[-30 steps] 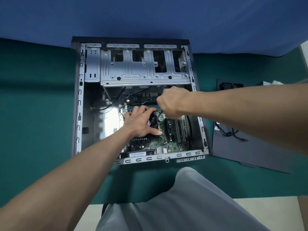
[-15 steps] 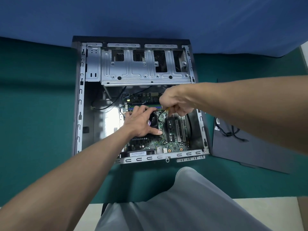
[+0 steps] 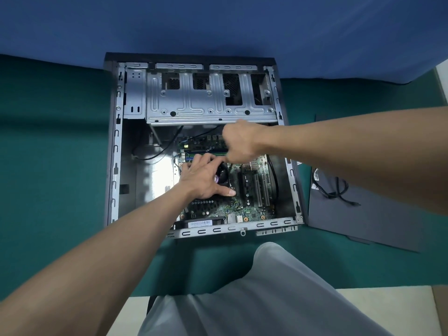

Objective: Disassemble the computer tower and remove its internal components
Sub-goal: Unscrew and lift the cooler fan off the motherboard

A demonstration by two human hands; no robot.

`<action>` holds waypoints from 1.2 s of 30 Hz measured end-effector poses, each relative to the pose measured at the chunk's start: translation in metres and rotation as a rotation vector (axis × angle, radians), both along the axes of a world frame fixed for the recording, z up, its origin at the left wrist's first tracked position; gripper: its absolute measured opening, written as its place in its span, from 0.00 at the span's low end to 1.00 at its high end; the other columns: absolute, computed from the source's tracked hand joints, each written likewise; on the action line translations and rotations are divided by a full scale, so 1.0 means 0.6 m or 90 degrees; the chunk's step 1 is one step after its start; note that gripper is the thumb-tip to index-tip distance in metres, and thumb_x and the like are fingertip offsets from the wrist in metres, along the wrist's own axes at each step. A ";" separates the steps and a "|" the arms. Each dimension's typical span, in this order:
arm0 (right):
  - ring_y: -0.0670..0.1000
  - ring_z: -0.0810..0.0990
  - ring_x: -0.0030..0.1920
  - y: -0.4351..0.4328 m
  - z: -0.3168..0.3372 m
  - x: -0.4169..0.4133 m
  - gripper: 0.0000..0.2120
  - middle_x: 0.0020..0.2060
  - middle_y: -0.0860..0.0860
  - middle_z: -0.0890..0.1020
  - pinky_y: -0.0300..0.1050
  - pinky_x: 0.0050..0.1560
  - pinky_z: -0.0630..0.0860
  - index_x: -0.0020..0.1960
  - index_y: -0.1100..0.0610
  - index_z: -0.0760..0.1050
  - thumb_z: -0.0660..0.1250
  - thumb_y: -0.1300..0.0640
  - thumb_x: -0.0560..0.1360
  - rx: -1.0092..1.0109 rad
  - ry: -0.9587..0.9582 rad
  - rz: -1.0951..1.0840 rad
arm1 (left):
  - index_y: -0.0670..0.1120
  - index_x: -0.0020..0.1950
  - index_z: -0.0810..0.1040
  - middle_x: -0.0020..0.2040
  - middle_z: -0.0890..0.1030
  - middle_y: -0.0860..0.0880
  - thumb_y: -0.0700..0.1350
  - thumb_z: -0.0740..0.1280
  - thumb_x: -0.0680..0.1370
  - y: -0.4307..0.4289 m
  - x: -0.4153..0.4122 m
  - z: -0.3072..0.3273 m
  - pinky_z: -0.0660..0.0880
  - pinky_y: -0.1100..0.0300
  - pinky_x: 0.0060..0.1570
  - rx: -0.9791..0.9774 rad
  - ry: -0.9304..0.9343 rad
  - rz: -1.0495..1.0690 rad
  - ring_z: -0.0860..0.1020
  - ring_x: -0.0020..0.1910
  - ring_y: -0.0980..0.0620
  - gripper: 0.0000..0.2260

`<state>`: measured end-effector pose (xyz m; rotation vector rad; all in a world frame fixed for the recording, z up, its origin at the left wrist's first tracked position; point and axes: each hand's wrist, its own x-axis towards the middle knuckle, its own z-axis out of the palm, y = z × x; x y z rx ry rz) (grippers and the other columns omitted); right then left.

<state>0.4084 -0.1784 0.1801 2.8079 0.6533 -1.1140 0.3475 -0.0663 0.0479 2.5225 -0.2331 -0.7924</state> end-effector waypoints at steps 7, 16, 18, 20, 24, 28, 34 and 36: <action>0.50 0.67 0.30 -0.014 -0.007 0.002 0.08 0.44 0.56 0.76 0.44 0.27 0.63 0.52 0.63 0.71 0.54 0.62 0.81 -0.030 0.184 -0.403 | 0.61 0.75 0.56 0.68 0.64 0.53 0.69 0.71 0.64 0.000 0.000 0.001 0.54 0.50 0.64 -0.005 0.001 0.001 0.58 0.67 0.52 0.44; 0.56 0.77 0.45 -0.026 0.005 -0.018 0.12 0.36 0.54 0.75 0.47 0.35 0.67 0.44 0.58 0.71 0.53 0.56 0.82 -0.120 -0.223 0.594 | 0.56 0.75 0.57 0.69 0.63 0.52 0.69 0.70 0.65 -0.003 -0.001 0.002 0.55 0.46 0.67 0.025 -0.004 -0.010 0.58 0.68 0.50 0.43; 0.56 0.77 0.41 -0.023 0.008 -0.013 0.07 0.33 0.53 0.72 0.46 0.33 0.67 0.45 0.58 0.72 0.57 0.60 0.80 -0.108 -0.202 0.533 | 0.57 0.75 0.57 0.68 0.63 0.52 0.69 0.70 0.65 -0.002 -0.002 0.001 0.55 0.47 0.66 0.018 -0.006 -0.007 0.58 0.67 0.51 0.43; 0.52 0.71 0.30 -0.017 0.005 -0.008 0.08 0.29 0.52 0.66 0.42 0.25 0.64 0.38 0.59 0.67 0.62 0.64 0.75 -0.071 -0.156 0.390 | 0.59 0.75 0.56 0.69 0.63 0.53 0.69 0.71 0.65 0.000 -0.002 0.000 0.54 0.48 0.66 0.006 -0.004 0.000 0.57 0.68 0.51 0.44; 0.49 0.71 0.25 -0.009 -0.007 0.001 0.12 0.30 0.54 0.75 0.38 0.22 0.66 0.38 0.62 0.71 0.64 0.56 0.77 -0.003 0.010 -0.076 | 0.59 0.74 0.58 0.68 0.63 0.54 0.69 0.71 0.64 0.000 0.001 -0.001 0.54 0.49 0.65 0.004 -0.007 0.001 0.58 0.67 0.52 0.43; 0.45 0.61 0.23 -0.009 -0.012 0.003 0.13 0.36 0.56 0.73 0.37 0.19 0.59 0.64 0.63 0.66 0.51 0.61 0.82 -0.029 0.238 -0.426 | 0.61 0.75 0.56 0.68 0.64 0.54 0.70 0.71 0.63 0.000 -0.001 -0.003 0.54 0.50 0.64 -0.004 -0.001 0.003 0.58 0.67 0.52 0.45; 0.50 0.70 0.31 -0.012 0.000 -0.014 0.04 0.33 0.52 0.72 0.44 0.31 0.68 0.46 0.58 0.72 0.59 0.60 0.77 -0.154 -0.020 0.131 | 0.60 0.75 0.57 0.68 0.64 0.53 0.70 0.71 0.64 -0.002 0.000 -0.005 0.54 0.49 0.64 0.004 -0.005 0.003 0.57 0.67 0.52 0.44; 0.52 0.69 0.31 -0.012 0.005 -0.020 0.08 0.32 0.51 0.69 0.46 0.30 0.66 0.53 0.57 0.74 0.57 0.57 0.80 -0.198 -0.121 0.393 | 0.59 0.75 0.57 0.68 0.63 0.53 0.70 0.70 0.64 -0.003 -0.001 -0.005 0.54 0.48 0.65 0.017 -0.006 -0.001 0.58 0.66 0.51 0.44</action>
